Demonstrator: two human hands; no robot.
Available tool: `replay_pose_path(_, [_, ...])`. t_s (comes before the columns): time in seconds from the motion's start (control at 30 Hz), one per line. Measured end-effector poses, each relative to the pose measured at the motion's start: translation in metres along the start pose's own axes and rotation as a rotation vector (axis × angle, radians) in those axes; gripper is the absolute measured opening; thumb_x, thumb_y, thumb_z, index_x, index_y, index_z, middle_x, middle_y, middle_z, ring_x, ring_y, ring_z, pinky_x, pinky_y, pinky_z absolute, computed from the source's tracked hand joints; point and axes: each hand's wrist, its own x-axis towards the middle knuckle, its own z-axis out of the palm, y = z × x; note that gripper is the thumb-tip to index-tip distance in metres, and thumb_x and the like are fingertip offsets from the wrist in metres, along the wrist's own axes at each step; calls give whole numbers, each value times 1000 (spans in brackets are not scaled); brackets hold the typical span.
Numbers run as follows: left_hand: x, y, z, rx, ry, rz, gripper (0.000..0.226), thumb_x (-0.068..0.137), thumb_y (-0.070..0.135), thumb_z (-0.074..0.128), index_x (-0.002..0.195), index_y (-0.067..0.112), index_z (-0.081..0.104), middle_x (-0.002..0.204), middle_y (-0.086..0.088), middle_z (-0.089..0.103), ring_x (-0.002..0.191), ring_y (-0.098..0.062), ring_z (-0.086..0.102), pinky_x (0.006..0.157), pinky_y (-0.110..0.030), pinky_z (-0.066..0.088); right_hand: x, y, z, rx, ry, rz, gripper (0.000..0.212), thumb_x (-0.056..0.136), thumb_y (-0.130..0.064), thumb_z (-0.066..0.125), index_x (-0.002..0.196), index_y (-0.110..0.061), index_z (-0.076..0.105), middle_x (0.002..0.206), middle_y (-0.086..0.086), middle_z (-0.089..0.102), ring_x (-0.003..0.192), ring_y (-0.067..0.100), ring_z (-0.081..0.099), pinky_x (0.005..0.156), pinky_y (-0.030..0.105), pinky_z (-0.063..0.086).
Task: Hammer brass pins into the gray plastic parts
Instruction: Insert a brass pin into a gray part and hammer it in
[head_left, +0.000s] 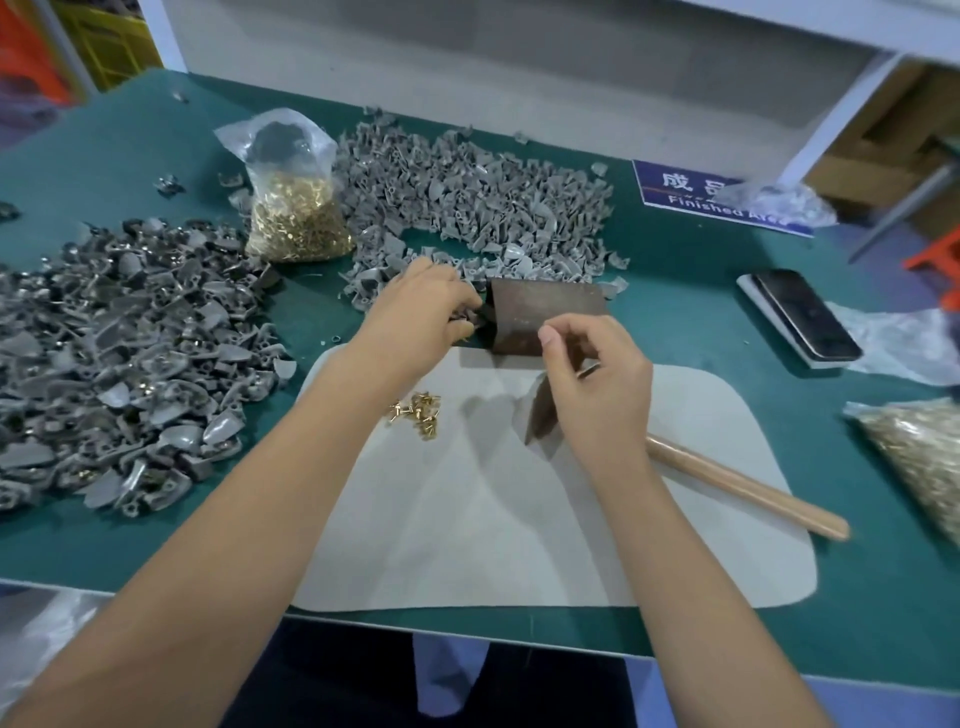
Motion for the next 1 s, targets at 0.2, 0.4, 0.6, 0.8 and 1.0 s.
replay_pose_path(0.2, [6,-2,-2,45,-44,10,39,98,10,56,132,29,64,119,2,66,114,-25,47,90,-39,42,0,-1,2,-11,-11,20,7,94,-11,70,94,-18,74,89,-5,67,82,10,61,75,19,46])
replay_pose_path(0.4, [3,-1,7,-4,53,24,24,96,18,60,117,25,66,103,7,60,104,-18,42,85,-34,37,4,-2,3,17,-23,13,6,95,-11,70,94,-16,73,89,-5,67,83,11,61,75,18,44])
replay_pose_path(0.6, [-2,-4,5,-28,87,34,11,94,28,67,105,29,68,108,9,56,111,-19,40,99,-42,39,5,-1,7,27,-30,-9,7,95,-11,69,94,-16,73,88,-5,66,80,11,60,73,18,44])
replay_pose_path(0.8, [-10,-7,-9,-243,231,-42,10,100,25,54,109,28,55,90,17,52,89,-12,50,77,-37,42,3,0,9,39,-36,15,7,95,-12,70,91,-18,72,86,-6,66,79,13,60,71,22,45])
replay_pose_path(1.0, [-3,19,-6,-394,115,61,11,97,30,61,107,32,60,95,16,60,91,-6,52,77,-28,45,5,-1,3,77,-3,111,11,95,-12,69,91,-21,72,87,-4,68,79,14,62,72,20,46])
